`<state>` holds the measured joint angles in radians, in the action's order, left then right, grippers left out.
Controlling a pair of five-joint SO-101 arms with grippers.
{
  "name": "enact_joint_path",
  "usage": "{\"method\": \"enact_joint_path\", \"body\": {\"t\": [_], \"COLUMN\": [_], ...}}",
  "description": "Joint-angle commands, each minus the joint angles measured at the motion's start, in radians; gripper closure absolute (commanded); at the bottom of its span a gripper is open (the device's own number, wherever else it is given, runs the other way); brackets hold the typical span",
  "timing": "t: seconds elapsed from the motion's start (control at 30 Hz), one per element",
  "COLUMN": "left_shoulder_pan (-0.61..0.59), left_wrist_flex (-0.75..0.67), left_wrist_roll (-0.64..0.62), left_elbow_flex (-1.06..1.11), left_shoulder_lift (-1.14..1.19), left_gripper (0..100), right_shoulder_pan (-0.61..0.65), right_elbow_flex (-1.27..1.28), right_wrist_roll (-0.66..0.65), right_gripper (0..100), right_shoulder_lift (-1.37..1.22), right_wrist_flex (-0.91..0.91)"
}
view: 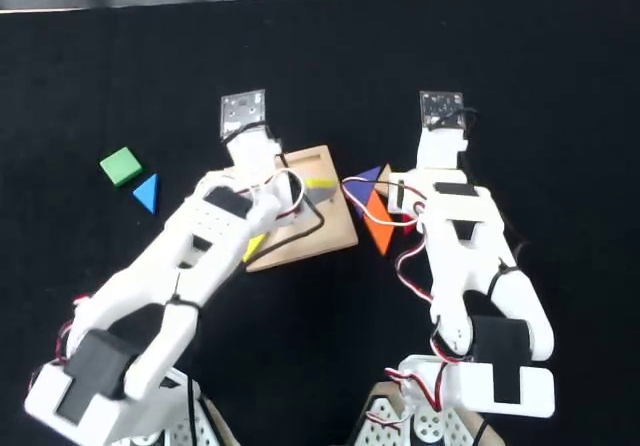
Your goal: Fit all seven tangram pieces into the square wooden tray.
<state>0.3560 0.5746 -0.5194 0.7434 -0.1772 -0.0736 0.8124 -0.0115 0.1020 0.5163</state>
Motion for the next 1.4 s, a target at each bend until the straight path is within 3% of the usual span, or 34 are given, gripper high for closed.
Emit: {"method": "enact_joint_path", "body": {"t": [0.0,0.27,0.97,1.17,1.37], "left_shoulder_pan": [-0.015,-0.145,-0.111,-0.153,-0.151], "left_wrist_flex": [0.048,0.008,-0.003,-0.005,-0.124], "left_wrist_roll": [0.008,0.057,0.054,0.052,0.052], "left_elbow_flex": [0.058,0.076,0.090,0.093,0.143], "left_shoulder_lift": [-0.064,-0.064,-0.026,-0.026,0.021], "left_gripper": [66,66,66,66,66], "right_shoulder_pan": [-0.014,-0.014,0.018,0.018,0.021], "right_elbow_flex": [-0.016,-0.016,-0.013,-0.013,-0.013], "right_wrist_roll": [0.003,0.003,0.000,0.000,0.000], "right_gripper": [98.5,98.5,98.5,98.5,98.5], "right_shoulder_lift": [0.018,0.018,0.010,0.010,0.010], "right_wrist_flex": [-0.020,-0.020,-0.020,-0.020,-0.020]}}
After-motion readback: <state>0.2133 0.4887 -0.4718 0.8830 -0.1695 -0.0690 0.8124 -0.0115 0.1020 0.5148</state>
